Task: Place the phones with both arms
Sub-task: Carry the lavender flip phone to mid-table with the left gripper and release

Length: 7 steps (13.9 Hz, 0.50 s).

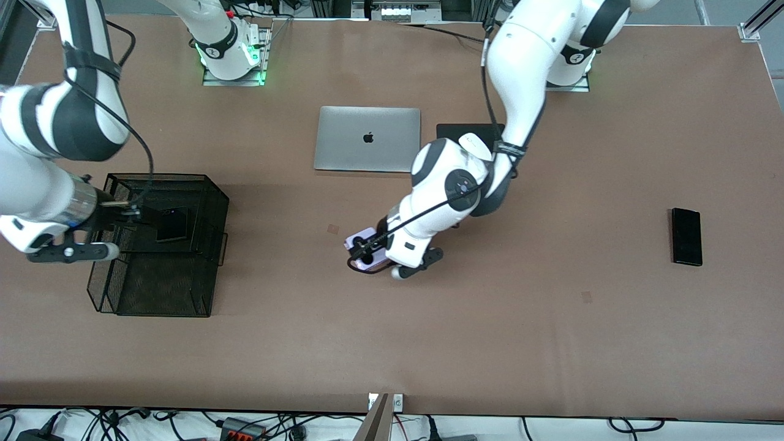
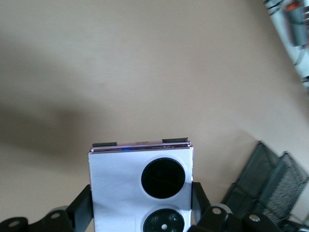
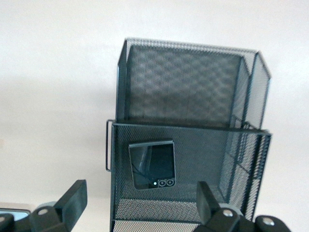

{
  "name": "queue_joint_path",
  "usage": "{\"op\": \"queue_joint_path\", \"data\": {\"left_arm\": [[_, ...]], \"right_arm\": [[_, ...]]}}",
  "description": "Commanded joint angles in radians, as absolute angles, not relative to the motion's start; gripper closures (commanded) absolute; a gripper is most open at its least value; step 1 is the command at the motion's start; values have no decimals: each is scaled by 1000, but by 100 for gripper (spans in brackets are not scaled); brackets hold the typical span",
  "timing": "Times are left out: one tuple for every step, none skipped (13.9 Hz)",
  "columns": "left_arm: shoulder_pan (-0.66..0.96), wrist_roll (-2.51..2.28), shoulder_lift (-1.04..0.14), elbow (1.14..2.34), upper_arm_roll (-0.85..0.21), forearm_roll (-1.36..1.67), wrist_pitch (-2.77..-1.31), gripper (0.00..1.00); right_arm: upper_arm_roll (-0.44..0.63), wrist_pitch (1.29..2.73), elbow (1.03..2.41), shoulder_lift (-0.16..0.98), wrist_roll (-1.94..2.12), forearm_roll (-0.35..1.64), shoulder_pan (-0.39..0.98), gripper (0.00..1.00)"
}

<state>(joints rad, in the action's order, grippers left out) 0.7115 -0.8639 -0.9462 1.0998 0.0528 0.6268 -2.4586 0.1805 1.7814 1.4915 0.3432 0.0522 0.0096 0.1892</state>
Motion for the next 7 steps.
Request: {"op": "queue_joint_path", "data": {"left_arm": [[805,-868,-1037,1028,103,647,-2600,55],[825,-858,-1054,1003,130,647,-2602,55],[851,-847,-1069,996,141,646,-2602,55],[865,-804,-1074,997,155,629,-2594,55],[880,-737,-1074,999,181,556,-2556,55],[896,-689,-1075,994,189,482,-2481,55],[905,-675,-1075,994,189,462,-2464,55]], "right_arm": [[176,1747,1433,347,69,18,186,0],[176,1746,1433,335,68,20,183,0],[178,1740,1434,331,66,18,184,0],[178,1721,1433,330,54,18,186,0],[178,1706,1433,330,49,18,186,0],[178,1709,1436,330,46,21,186,0],[179,1721,1439,330,40,23,183,0]]}}
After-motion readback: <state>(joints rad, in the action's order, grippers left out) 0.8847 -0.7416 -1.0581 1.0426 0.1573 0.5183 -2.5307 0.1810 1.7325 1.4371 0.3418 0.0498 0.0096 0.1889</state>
